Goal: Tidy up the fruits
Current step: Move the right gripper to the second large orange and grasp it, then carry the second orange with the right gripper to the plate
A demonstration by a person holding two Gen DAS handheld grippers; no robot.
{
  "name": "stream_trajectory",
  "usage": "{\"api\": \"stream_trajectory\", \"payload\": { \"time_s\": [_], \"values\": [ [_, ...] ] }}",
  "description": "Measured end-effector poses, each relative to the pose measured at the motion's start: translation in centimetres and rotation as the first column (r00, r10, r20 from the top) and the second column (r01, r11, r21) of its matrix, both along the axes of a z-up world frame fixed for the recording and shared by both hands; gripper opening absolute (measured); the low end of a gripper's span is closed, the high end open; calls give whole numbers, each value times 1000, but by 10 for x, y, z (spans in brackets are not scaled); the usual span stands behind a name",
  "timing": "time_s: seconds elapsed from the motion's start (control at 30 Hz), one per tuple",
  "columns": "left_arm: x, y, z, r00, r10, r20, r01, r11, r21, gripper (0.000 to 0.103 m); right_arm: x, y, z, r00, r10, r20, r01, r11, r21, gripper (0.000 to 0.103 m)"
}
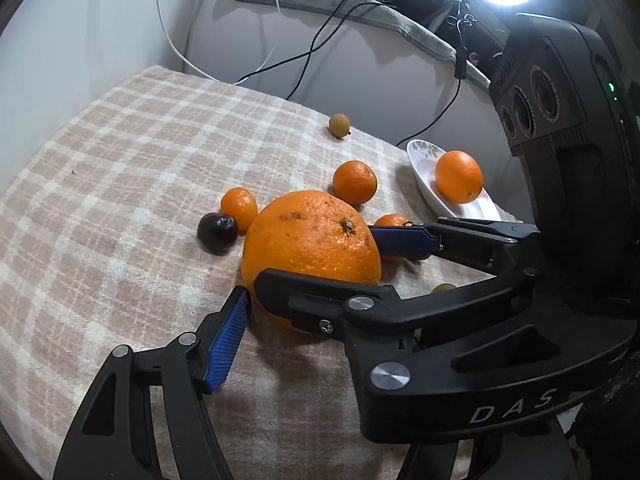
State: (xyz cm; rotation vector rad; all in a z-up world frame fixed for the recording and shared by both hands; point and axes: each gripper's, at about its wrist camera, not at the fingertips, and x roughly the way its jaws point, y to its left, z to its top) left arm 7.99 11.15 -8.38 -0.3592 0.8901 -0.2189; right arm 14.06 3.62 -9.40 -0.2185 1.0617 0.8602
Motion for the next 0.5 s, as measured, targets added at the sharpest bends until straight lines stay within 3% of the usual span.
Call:
{"api": "stream_trajectory", "payload": {
  "time_s": [0.5],
  "values": [
    [1, -19, 27, 996, -32, 80, 28, 998, 48, 63, -5, -26, 24, 998, -59, 22, 57, 995, 83, 78]
  ]
}}
